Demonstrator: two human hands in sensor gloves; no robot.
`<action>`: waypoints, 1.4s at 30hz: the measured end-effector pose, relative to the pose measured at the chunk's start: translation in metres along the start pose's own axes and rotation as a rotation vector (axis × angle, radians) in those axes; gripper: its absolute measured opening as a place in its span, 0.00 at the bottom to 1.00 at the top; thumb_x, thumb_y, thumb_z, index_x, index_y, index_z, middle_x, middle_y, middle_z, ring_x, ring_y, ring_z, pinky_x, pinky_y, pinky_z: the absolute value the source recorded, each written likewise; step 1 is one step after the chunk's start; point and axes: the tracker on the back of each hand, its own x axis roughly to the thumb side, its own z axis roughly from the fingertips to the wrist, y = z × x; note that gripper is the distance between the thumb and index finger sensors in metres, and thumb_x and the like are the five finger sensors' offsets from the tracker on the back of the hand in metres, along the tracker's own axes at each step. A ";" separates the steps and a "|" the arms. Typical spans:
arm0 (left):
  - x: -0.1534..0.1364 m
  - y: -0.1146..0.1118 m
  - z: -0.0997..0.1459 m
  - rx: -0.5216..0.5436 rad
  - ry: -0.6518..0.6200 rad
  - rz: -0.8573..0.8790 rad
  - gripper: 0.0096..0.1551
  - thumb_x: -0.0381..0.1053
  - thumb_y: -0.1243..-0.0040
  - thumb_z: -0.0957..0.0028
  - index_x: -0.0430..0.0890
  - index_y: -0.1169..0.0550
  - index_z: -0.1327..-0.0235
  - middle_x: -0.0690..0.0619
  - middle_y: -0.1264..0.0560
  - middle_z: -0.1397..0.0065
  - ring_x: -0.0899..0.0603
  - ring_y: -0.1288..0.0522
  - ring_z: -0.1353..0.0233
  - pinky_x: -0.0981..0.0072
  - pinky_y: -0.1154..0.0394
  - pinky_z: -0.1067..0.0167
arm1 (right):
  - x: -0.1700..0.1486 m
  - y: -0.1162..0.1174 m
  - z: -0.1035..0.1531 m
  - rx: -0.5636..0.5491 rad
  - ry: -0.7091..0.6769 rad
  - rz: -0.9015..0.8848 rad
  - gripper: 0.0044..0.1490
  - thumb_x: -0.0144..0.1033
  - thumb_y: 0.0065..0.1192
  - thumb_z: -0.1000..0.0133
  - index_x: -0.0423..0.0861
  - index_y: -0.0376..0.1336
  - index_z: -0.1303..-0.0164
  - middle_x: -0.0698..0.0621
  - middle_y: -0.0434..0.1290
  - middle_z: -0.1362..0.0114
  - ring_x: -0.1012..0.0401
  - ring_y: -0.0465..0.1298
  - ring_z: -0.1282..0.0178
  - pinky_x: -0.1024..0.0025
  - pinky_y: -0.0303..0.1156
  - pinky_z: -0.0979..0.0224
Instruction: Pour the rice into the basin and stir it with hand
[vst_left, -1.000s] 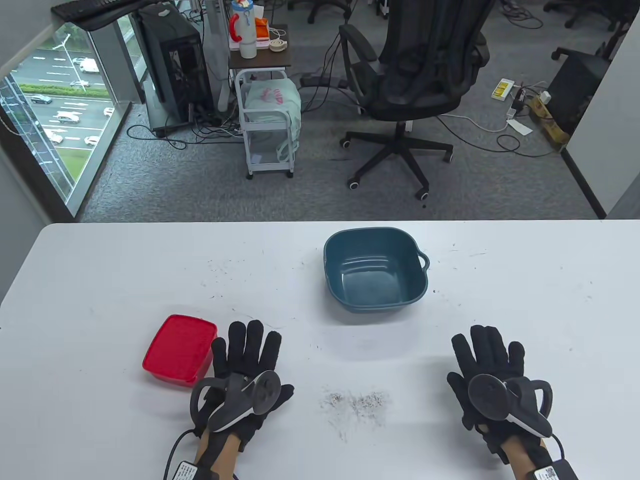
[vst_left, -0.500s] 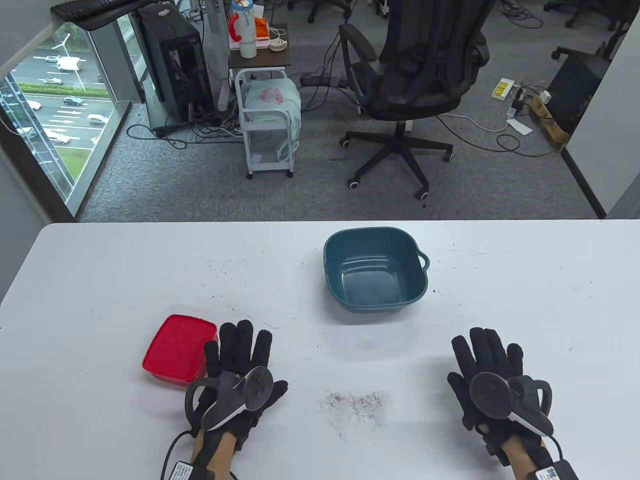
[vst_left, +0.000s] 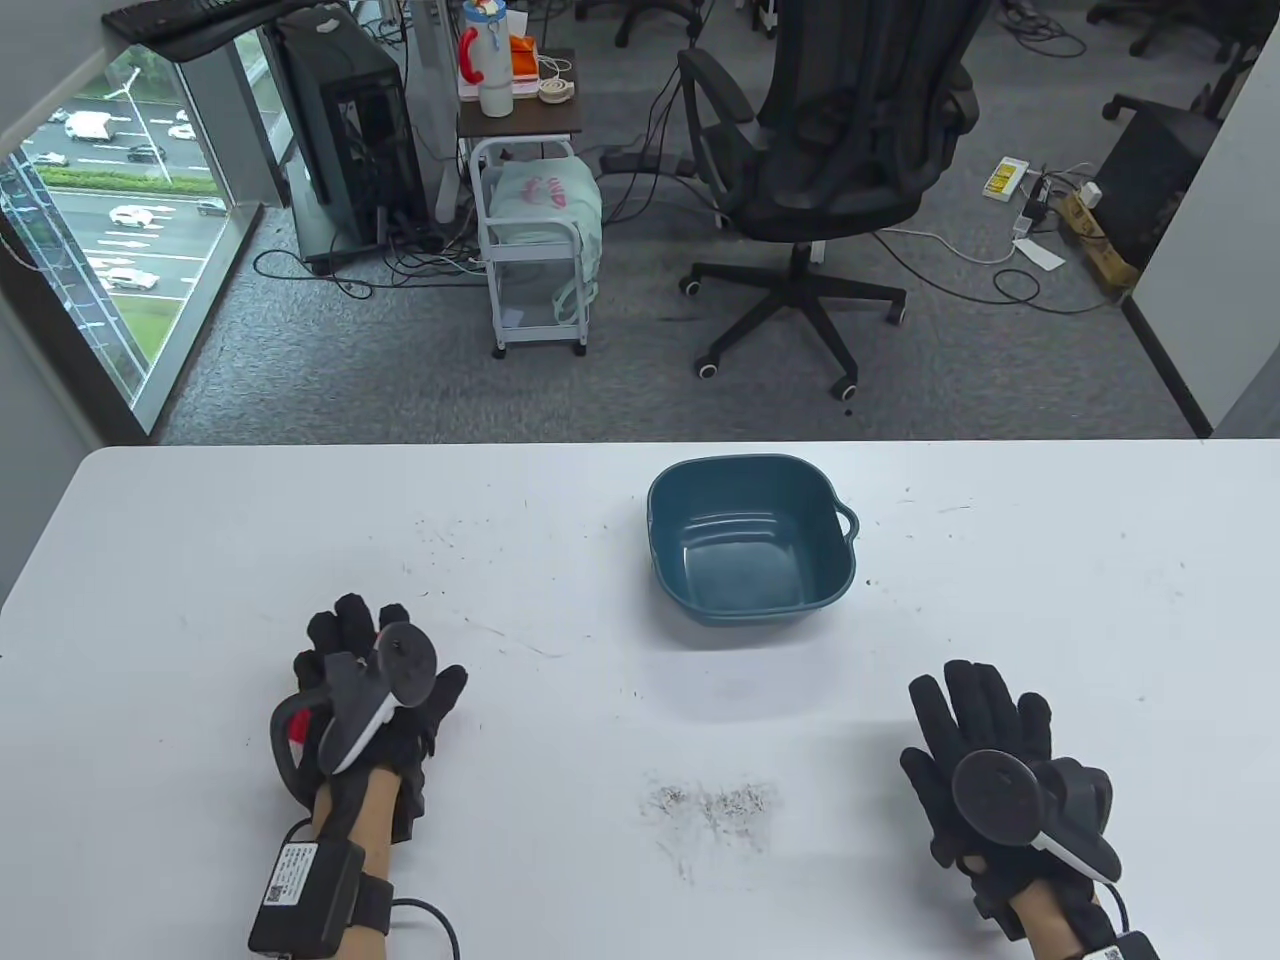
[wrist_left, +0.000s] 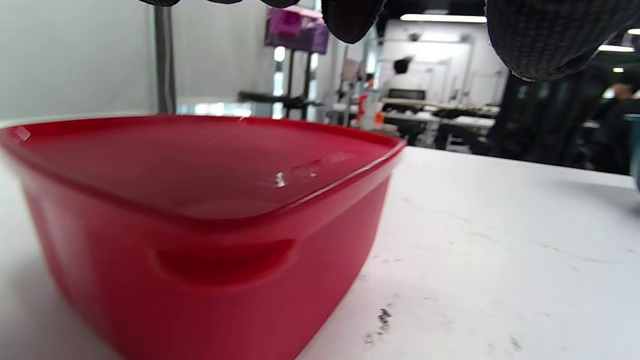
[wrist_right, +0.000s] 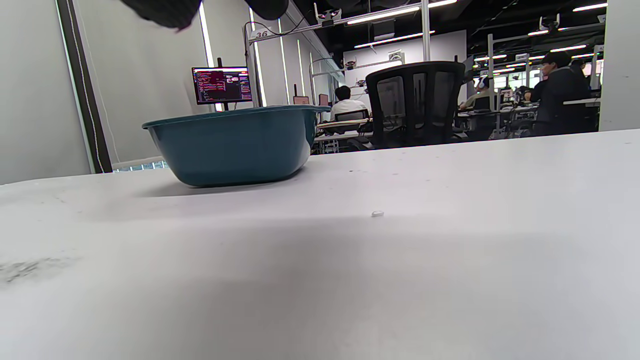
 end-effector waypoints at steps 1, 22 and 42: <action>-0.005 -0.003 -0.003 -0.016 0.008 0.025 0.61 0.77 0.36 0.63 0.49 0.37 0.18 0.37 0.51 0.11 0.24 0.53 0.15 0.23 0.46 0.24 | 0.000 0.000 0.000 0.001 -0.001 -0.001 0.46 0.52 0.56 0.54 0.48 0.54 0.25 0.36 0.52 0.19 0.36 0.54 0.20 0.22 0.47 0.30; 0.004 -0.025 -0.004 0.002 -0.052 0.053 0.72 0.81 0.22 0.77 0.42 0.36 0.27 0.25 0.45 0.18 0.16 0.36 0.24 0.13 0.35 0.33 | -0.003 0.003 -0.001 0.019 -0.003 -0.052 0.45 0.52 0.56 0.54 0.47 0.56 0.26 0.36 0.53 0.19 0.36 0.55 0.20 0.22 0.48 0.30; 0.253 -0.056 0.103 -0.232 -1.038 -0.001 0.72 0.80 0.23 0.77 0.45 0.38 0.25 0.30 0.48 0.15 0.19 0.40 0.19 0.16 0.39 0.26 | -0.007 0.005 -0.004 0.069 -0.007 -0.101 0.44 0.51 0.57 0.54 0.47 0.56 0.26 0.36 0.53 0.19 0.36 0.55 0.20 0.22 0.48 0.30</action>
